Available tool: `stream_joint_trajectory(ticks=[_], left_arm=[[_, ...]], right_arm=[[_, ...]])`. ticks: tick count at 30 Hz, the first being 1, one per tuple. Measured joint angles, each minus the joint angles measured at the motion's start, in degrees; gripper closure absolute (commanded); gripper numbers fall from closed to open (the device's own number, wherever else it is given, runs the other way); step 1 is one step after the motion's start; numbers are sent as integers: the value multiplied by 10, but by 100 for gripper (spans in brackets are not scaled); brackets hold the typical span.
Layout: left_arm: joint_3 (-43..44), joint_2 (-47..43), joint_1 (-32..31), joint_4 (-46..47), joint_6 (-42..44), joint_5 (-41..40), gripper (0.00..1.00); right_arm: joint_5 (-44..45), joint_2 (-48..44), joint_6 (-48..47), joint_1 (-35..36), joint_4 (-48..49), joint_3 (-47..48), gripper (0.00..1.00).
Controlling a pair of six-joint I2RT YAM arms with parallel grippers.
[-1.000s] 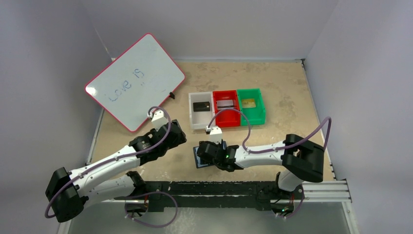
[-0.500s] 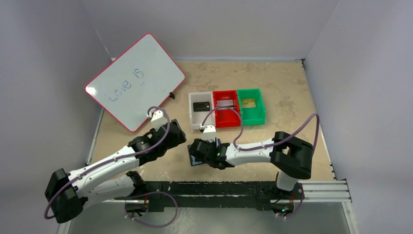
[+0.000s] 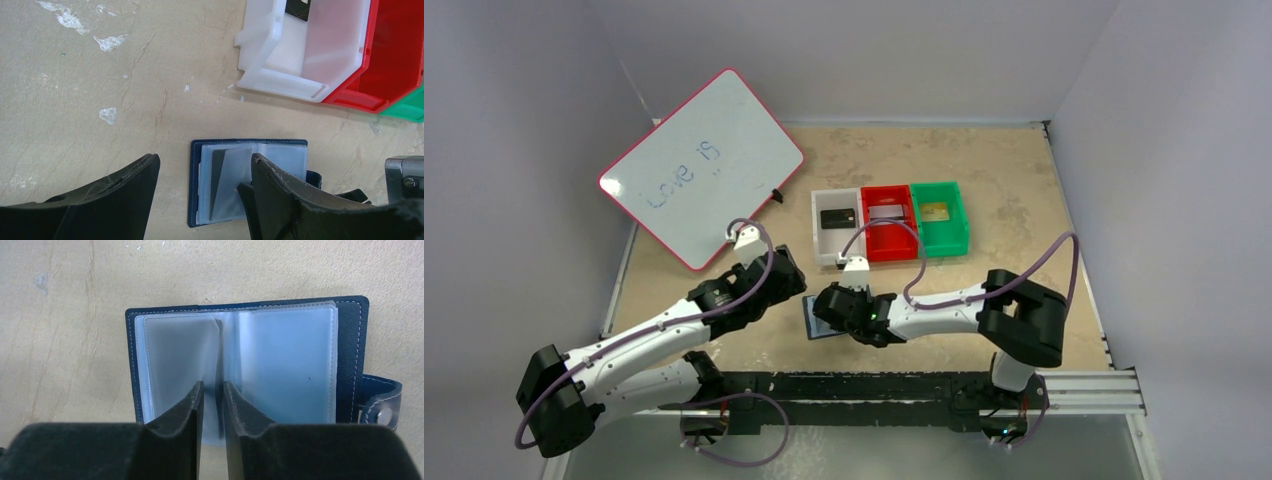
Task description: Take the credit cards out of the card holder
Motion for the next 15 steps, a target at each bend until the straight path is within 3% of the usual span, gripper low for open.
stream_joint_trajectory(ticks=[2,8,11,15], left_arm=[[0,0,0,0,0,0,33],[0,0,0,0,0,0,33],[0,-2,0,0,0,0,33],[0,-10,0,-1,0,0,33]], right_arm=[[-1,-3,1,0,12,-8,86],[-22,-28,2,-10,57,-48,84],[-46,-47,3,-24,86,-77,65],[-76,-79,-5,-35,103,-108,49]])
